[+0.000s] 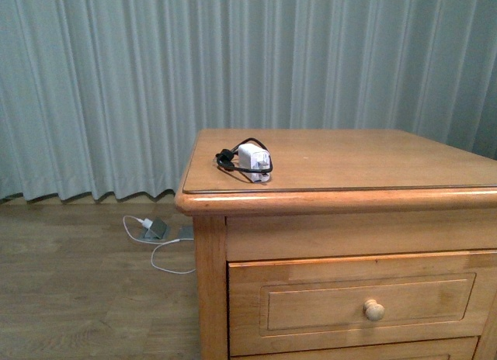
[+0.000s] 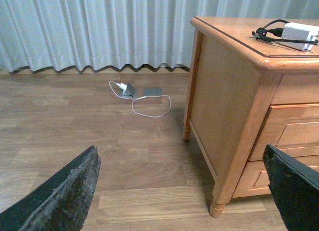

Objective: Put charger into drawer

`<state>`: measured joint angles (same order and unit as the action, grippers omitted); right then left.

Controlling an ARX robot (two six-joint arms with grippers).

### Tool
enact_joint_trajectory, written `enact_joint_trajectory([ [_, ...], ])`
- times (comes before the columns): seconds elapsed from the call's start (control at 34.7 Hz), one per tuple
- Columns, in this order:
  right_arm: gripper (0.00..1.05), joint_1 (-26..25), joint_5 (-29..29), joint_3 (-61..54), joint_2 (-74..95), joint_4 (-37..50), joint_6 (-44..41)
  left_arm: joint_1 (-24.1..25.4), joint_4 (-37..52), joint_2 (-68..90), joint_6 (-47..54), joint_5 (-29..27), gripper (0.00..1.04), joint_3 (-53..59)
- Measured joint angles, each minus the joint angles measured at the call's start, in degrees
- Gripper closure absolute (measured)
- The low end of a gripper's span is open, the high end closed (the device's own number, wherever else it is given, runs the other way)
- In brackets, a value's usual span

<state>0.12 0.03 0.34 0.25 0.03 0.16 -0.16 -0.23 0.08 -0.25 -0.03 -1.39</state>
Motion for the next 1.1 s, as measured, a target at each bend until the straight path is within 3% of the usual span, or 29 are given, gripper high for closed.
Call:
enact_joint_trajectory([
  [0.43, 0.09, -0.09, -0.39, 0.02, 0.11, -0.2, -0.42, 0.0, 0.0, 0.0, 0.0, 0.0, 0.06, 0.0],
  [0.52, 0.09, -3.02, -8.48, 2.8, 7.26, -4.63, -6.25, 0.0, 0.0, 0.0, 0.0, 0.07, 0.06, 0.0],
  [0.58, 0.09, -3.61, -9.16, 3.98, 12.72, -3.08, -7.37, 0.0, 0.0, 0.0, 0.0, 0.04, 0.06, 0.0],
  [0.72, 0.09, -2.21, -8.83, 8.2, 31.93, 7.1, -7.82, 0.0, 0.0, 0.0, 0.0, 0.02, 0.06, 0.0],
  [0.92, 0.09, 5.9, -2.25, 17.25, 66.53, 28.37, -7.89, 0.0, 0.0, 0.0, 0.0, 0.02, 0.06, 0.0],
  [1.1, 0.09, 9.94, 0.37, 25.75, 85.44, 34.56, -7.56, 0.0, 0.0, 0.0, 0.0, 0.02, 0.06, 0.0],
])
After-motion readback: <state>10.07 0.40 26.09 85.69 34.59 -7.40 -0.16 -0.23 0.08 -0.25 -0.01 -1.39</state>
